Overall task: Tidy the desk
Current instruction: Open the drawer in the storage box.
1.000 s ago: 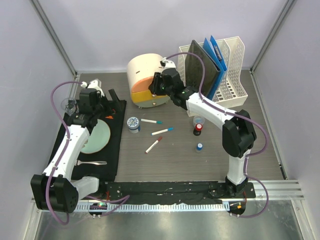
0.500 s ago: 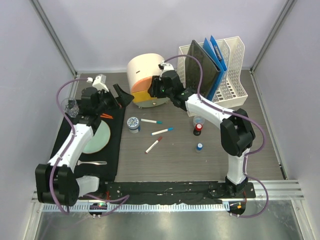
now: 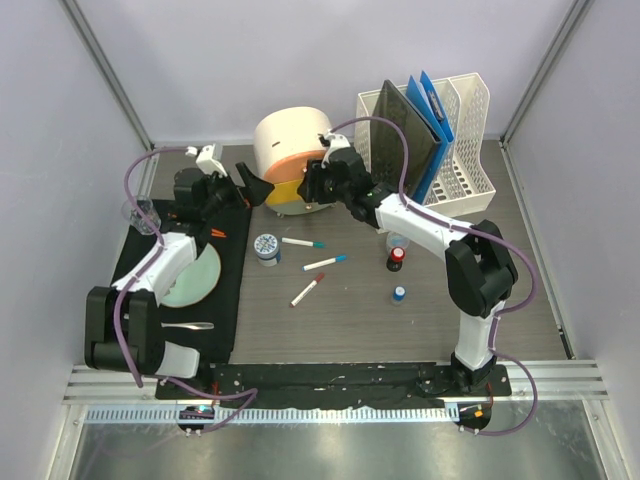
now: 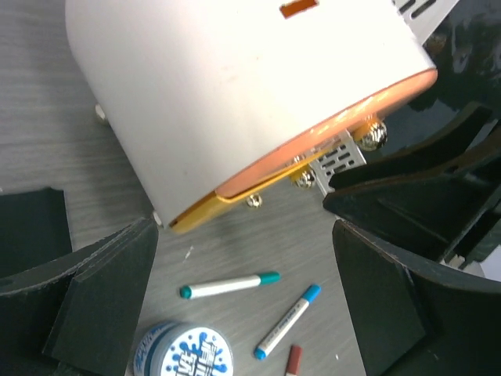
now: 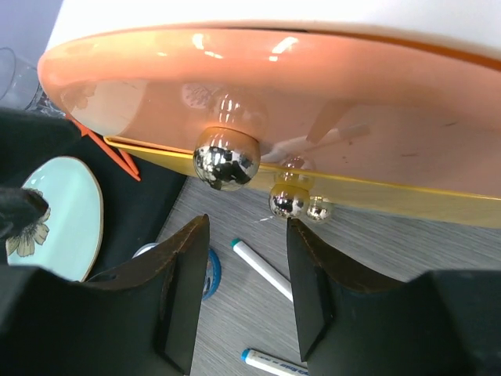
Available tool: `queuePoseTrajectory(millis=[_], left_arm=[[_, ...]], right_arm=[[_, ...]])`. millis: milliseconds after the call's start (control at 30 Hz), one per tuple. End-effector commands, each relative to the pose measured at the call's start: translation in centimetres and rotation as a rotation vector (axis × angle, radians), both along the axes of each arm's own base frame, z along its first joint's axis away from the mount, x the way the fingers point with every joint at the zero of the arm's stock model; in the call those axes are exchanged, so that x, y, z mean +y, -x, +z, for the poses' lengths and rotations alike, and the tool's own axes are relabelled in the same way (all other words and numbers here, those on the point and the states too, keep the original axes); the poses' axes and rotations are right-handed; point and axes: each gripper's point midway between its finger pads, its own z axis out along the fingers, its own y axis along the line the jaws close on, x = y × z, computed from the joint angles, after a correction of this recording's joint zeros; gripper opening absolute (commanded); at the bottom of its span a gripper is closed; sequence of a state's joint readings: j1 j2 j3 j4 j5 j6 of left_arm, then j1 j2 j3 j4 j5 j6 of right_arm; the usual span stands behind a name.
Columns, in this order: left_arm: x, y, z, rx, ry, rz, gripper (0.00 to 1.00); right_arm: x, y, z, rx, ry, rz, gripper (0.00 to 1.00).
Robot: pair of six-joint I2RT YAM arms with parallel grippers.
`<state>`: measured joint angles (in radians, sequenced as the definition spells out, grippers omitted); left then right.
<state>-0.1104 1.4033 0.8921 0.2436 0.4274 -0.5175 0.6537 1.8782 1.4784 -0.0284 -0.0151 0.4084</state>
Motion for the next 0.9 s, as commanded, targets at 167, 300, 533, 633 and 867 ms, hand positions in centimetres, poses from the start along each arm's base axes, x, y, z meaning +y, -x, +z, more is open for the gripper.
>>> queuePoseTrajectory(millis=[167,300,533,633,867], left_arm=[[-0.3,-3.5,2.9,-0.172,-0.010,-0.003,1.00],[-0.2,-4.0,2.9,-0.198,-0.009,0.007,1.00],[-0.3,-4.5,2.9,-0.210,-0.018,0.005,1.00],[-0.2,-4.7,3.2,-0.218,-0.020,0.004,1.00],[-0.2,-4.9,3.1,-0.210,-0.019,0.008,1.00]], right_arm=[[0.3,-0.4,3.7,-0.075,-0.094,0.022,0.50],[0.3,-0.7,3.0,-0.063,-0.094,0.018,0.50],[0.1,-1.1,2.1,-0.047,-0.092,0.014,0.50],[0.0,-1.4,2.0,-0.048,-0.100,0.012,0.50],[0.1,-1.7,1.1,-0.027,-0.119,0.013,0.50]])
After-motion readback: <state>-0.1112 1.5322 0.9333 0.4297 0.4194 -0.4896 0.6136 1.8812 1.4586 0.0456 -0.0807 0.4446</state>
